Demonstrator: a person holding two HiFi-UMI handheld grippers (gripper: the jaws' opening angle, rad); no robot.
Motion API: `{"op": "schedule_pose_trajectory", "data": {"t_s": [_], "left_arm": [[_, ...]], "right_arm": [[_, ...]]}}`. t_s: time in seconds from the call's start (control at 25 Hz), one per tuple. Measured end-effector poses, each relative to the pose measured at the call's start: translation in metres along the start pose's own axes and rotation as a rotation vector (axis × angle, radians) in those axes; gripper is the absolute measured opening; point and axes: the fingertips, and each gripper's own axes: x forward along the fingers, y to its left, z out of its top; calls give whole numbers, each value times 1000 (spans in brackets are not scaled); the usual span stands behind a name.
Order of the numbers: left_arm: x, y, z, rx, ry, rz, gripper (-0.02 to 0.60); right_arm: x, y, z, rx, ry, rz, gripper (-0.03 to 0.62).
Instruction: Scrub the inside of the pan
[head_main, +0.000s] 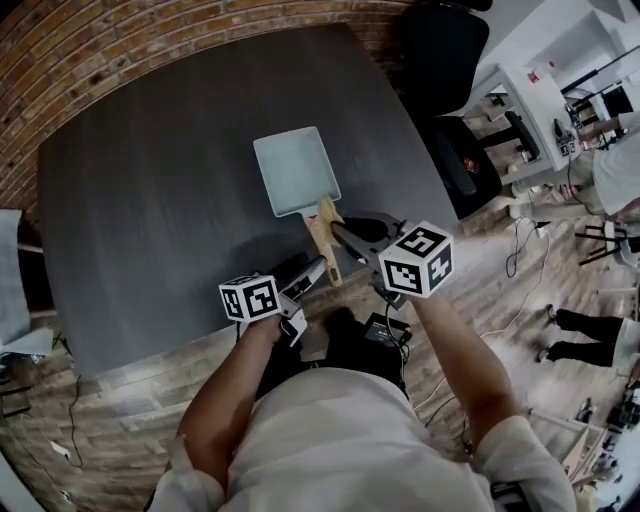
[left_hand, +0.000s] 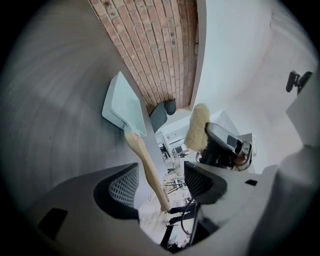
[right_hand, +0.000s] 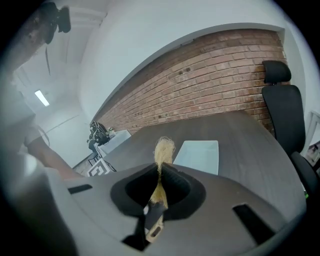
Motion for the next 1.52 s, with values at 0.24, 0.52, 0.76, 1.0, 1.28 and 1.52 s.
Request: {"op": "schedule_pose_trajectory", "data": {"t_s": [0.24,0.52,0.76,1.0,1.28,1.52], "left_arm": [[15,2,-17,-6,77,-17,281],[41,-1,-30,-36,112,-42,281],[53,4,-29,-61,124,-32,281],[64,0,-28,-136,132,-65,278],[63,7,-32,-148,152,-11,126],[55,13,-35,-106,212,44,123]], "right_arm": [[39,-12,10,-77,74,-44,31],[86,-54,17,-249,205,-112,31],[139,-79,28,-395,285,-116,31],[181,-100,46,-544,332,-137,31],[215,-121,44,-725,405,-187,31],[236,-120,23,-873,492,-179,31]]}}
